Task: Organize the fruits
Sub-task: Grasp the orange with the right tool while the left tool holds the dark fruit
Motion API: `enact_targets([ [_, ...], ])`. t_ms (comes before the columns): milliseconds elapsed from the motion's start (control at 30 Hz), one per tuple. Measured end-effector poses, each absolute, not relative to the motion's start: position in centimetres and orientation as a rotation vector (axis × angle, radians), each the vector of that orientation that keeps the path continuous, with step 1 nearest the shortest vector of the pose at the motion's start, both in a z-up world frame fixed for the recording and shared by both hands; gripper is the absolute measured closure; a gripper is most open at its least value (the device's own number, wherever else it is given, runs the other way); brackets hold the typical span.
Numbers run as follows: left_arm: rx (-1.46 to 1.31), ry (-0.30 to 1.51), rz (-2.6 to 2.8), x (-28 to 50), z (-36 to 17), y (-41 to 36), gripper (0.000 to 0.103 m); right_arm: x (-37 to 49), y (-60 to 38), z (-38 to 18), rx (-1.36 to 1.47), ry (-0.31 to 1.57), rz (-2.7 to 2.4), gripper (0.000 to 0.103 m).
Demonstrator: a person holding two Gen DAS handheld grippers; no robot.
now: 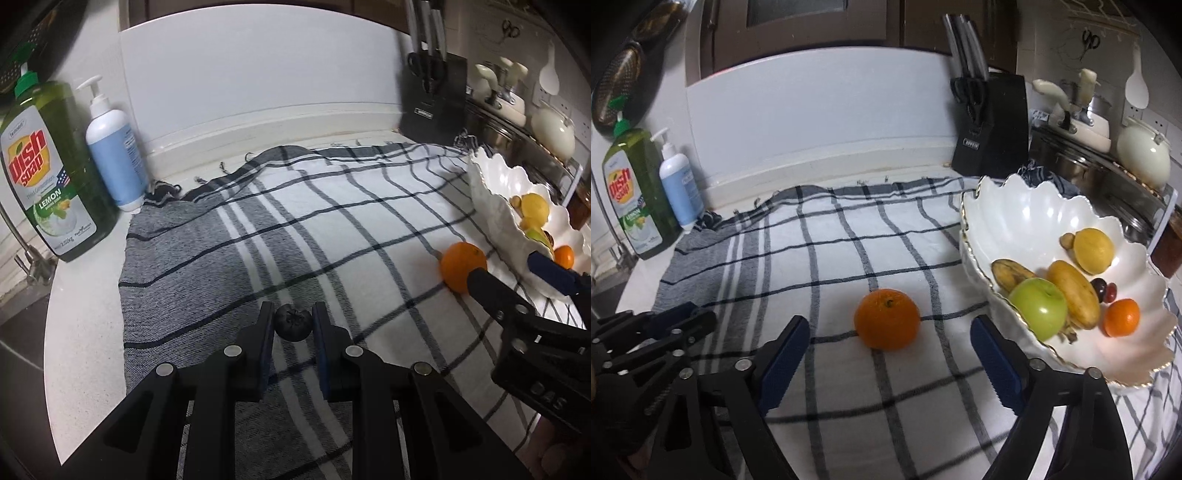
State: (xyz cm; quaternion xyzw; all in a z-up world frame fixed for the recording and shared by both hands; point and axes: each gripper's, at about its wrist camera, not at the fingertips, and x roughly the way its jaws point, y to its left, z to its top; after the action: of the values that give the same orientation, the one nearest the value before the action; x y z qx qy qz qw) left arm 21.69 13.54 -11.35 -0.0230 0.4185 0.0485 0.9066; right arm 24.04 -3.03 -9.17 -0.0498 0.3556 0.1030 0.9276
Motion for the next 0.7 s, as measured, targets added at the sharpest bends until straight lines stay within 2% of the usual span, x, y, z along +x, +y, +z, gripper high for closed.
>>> enact_targets([
  [167, -0.054, 0.868, 0.114, 22.3, -11.4, 13.7, 0.082, 26.0, -3.2, -10.9, -0.096, 0.792, 0.2, 0.027],
  [267, -0.051, 0.871, 0.113, 22.5, -11.4, 13.5, 0.082, 26.9, -3.2, -11.8, -0.094, 0.819, 0.188, 0.028],
  [433, -0.048, 0.877, 0.11, 22.8, -11.6, 13.3, 0.082, 27.8, -3.1, -12.6, -0.073, 0.859, 0.211, 0.041],
  [500, -0.048, 0.879, 0.11, 22.8, -11.6, 13.3, 0.082, 27.8, -2.8, -12.7, -0.083, 0.858, 0.23, 0.052],
  [700, -0.048, 0.877, 0.117, 22.7, -11.4, 13.6, 0.082, 27.4, -2.4, -12.5, -0.102, 0.848, 0.228, 0.054],
])
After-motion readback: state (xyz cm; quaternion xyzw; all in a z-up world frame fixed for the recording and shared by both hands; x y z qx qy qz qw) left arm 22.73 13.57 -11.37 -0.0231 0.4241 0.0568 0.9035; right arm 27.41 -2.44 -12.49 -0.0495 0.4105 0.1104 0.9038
